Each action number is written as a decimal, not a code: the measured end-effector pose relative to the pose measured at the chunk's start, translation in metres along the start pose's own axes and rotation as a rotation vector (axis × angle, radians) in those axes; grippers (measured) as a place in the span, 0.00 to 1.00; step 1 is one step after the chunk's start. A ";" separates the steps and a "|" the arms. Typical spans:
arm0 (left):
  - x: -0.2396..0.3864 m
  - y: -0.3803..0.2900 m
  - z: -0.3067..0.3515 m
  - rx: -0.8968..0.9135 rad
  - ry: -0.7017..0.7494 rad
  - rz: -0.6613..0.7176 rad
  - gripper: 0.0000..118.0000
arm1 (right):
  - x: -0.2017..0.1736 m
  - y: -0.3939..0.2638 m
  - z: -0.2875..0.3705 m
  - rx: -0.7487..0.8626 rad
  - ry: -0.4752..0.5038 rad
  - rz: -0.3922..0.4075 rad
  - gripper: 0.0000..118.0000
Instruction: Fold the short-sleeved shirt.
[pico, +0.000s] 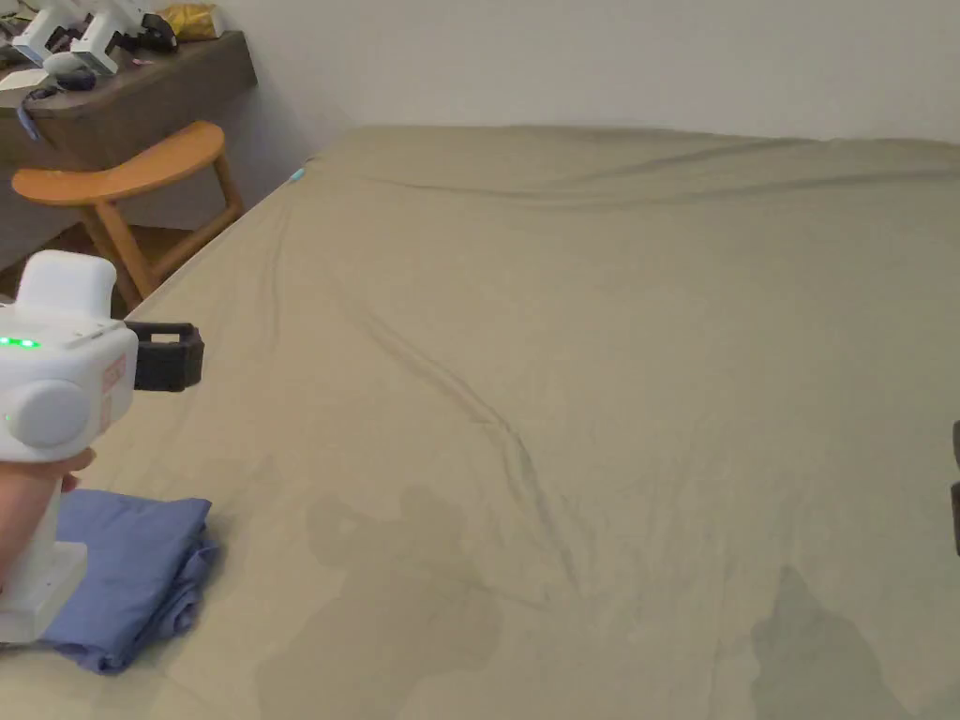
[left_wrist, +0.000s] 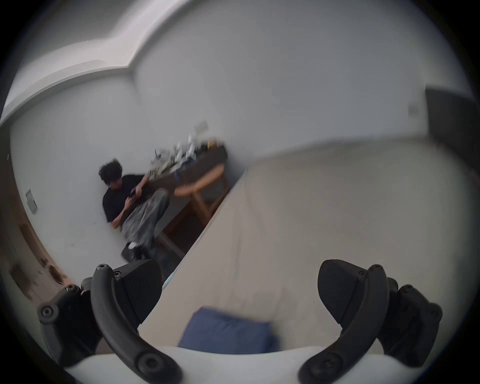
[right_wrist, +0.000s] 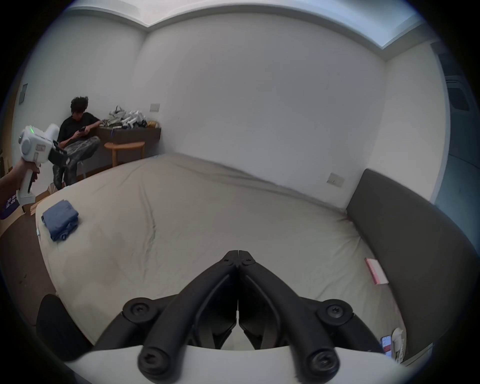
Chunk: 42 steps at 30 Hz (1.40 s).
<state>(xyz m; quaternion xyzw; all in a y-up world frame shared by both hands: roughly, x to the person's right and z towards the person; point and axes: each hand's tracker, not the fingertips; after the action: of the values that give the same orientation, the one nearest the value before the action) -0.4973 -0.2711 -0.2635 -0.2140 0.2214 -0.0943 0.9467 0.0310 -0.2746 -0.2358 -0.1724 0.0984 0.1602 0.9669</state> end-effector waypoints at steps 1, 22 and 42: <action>0.013 0.015 0.023 0.058 -0.028 0.038 0.99 | 0.008 0.005 0.009 0.024 -0.016 0.002 0.01; 0.266 0.014 0.268 0.479 -0.439 0.112 0.00 | 0.072 -0.009 0.107 0.231 -0.107 -0.063 0.01; 0.277 -0.002 0.285 0.483 -0.338 0.077 0.00 | 0.058 -0.026 0.112 0.248 -0.152 -0.074 0.01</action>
<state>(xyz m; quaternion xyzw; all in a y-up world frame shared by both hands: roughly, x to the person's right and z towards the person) -0.1218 -0.2452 -0.1364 0.0135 0.0395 -0.0712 0.9966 0.1094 -0.2411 -0.1393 -0.0426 0.0373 0.1239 0.9907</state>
